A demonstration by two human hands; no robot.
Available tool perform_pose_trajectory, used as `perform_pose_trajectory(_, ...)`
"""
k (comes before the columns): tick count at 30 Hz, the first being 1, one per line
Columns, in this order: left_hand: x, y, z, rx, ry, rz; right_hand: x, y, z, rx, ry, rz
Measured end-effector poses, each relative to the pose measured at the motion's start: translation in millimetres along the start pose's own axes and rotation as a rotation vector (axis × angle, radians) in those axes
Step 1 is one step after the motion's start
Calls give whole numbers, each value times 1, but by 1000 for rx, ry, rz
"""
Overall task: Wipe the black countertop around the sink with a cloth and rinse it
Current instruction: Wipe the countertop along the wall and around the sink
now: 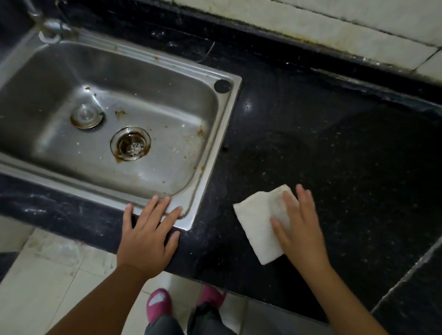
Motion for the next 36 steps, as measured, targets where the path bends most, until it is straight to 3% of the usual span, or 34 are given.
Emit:
perform_pose_trajectory(4, 0, 1, 0, 12, -7, 21, 11, -9, -10, -207, -141, -33)
perform_pose_trajectory(10, 0, 0, 0, 25, -13, 65, 11, -13, 1, -146, -221, -205)
perform_pose_trajectory(13, -1, 0, 1, 29, -20, 79, 7, -10, -5, -206, -126, -123)
perform_pose_trajectory(19, 0, 0, 0, 27, -21, 74, 33, -19, 13, 75, -200, -492)
perform_pose_trajectory(22, 0, 0, 0, 26, -26, 71, 52, -22, 1, 24, -158, -577)
perform_pose_trajectory(24, 0, 1, 1, 29, -28, 62, 51, -16, -8, -31, -149, -535)
perform_pose_trajectory(28, 1, 0, 0, 23, -21, 46, 25, -5, -25, -212, -114, -268)
perform_pose_trajectory(30, 1, 0, 0, 24, -14, 26, 26, -9, -19, -146, -127, -350)
perform_pose_trajectory(32, 2, -1, 0, 13, -1, -3, 30, -11, -3, 61, -151, -426)
perform_pose_trajectory(34, 2, -1, -1, 6, 3, -28, 26, -4, 6, 268, -179, -388)
perform_pose_trajectory(36, 2, -1, -1, 1, 6, -40, 15, 7, 7, 347, -263, -278)
Point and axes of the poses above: each hand's wrist, its own y-axis towards the middle knuckle, its own x-axis out of the back of the hand, z = x × y, the point moved 7 cm from there along y, towards the middle knuckle, and after that the axes turned 9 degrees about z, right-handed, at the moved point
